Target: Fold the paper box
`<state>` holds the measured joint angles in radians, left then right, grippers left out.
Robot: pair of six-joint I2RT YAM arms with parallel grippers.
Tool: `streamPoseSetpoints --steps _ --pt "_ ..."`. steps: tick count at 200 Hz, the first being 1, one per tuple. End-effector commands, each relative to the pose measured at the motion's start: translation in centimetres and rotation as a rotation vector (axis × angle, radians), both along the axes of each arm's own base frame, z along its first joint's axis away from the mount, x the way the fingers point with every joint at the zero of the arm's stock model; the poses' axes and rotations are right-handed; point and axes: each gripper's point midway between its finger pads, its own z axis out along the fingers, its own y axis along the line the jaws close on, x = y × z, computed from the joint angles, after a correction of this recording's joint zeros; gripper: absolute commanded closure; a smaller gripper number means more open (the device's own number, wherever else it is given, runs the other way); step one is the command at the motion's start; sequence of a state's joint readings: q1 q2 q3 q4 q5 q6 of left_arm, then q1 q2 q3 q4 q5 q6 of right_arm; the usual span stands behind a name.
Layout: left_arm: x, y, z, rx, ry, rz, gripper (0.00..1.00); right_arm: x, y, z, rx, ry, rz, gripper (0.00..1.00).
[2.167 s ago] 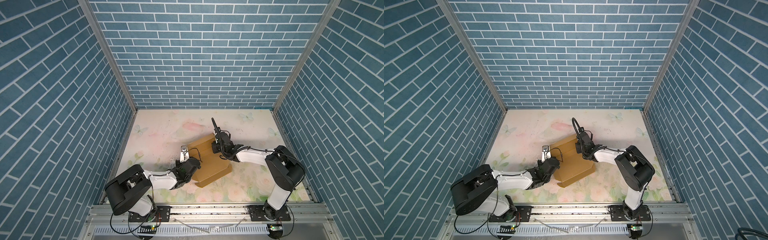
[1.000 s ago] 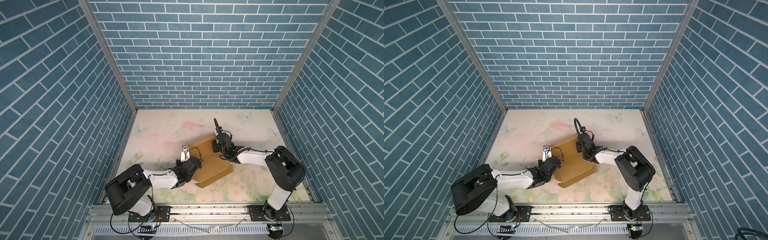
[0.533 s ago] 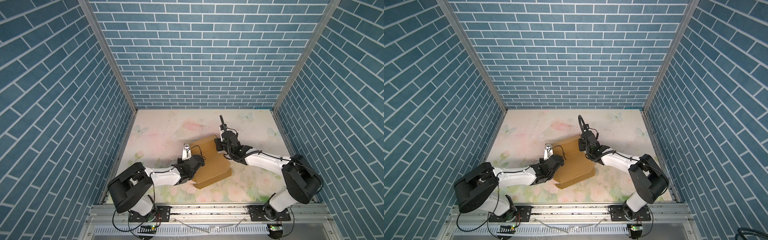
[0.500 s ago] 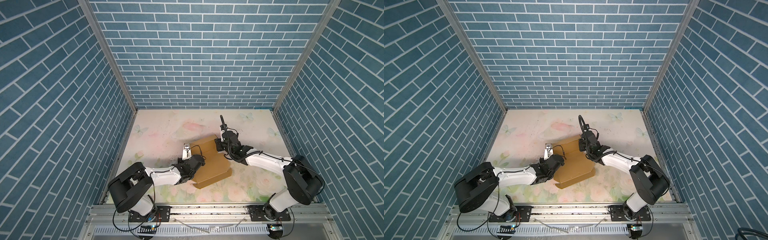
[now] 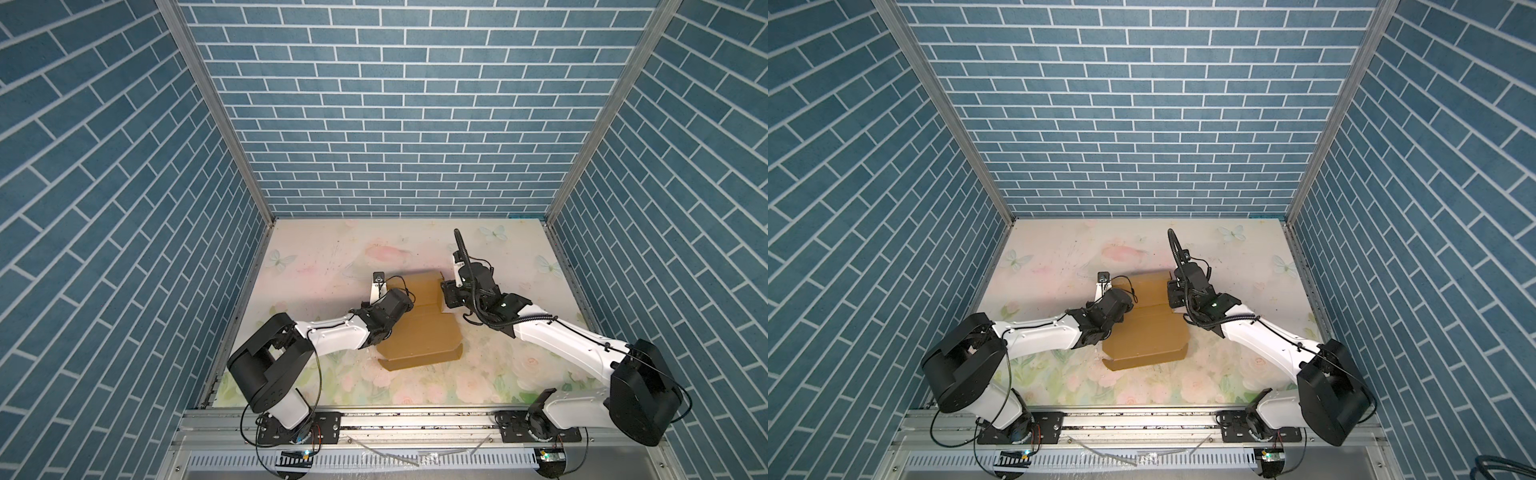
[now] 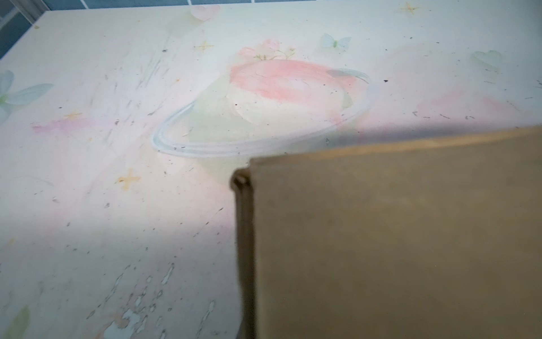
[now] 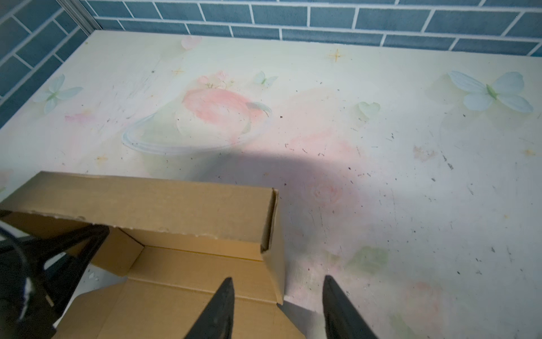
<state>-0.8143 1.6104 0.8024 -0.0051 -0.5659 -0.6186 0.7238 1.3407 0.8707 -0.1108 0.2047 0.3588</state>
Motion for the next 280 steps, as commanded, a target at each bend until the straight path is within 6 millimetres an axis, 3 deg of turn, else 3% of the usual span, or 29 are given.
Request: streamPoseSetpoints --steps 1,42,95,167,280 --pt "-1.5 -0.2 -3.0 0.055 0.173 -0.093 1.00 0.0 0.0 1.6 -0.009 0.014 0.024 0.51" --pt "-1.1 -1.3 -3.6 0.041 0.260 -0.153 1.00 0.6 0.4 2.4 -0.004 0.037 0.055 0.51" --pt "-1.1 -2.0 -4.0 0.044 0.350 -0.207 1.00 2.0 0.4 2.0 0.005 0.075 0.068 0.51" --pt "-1.6 -1.2 -4.5 0.122 0.501 -0.225 1.00 3.5 0.7 2.0 0.060 0.136 0.093 0.51" --pt "-2.5 -2.6 -7.3 0.114 0.742 -0.329 1.00 5.2 -0.1 1.0 0.107 0.184 0.084 0.51"
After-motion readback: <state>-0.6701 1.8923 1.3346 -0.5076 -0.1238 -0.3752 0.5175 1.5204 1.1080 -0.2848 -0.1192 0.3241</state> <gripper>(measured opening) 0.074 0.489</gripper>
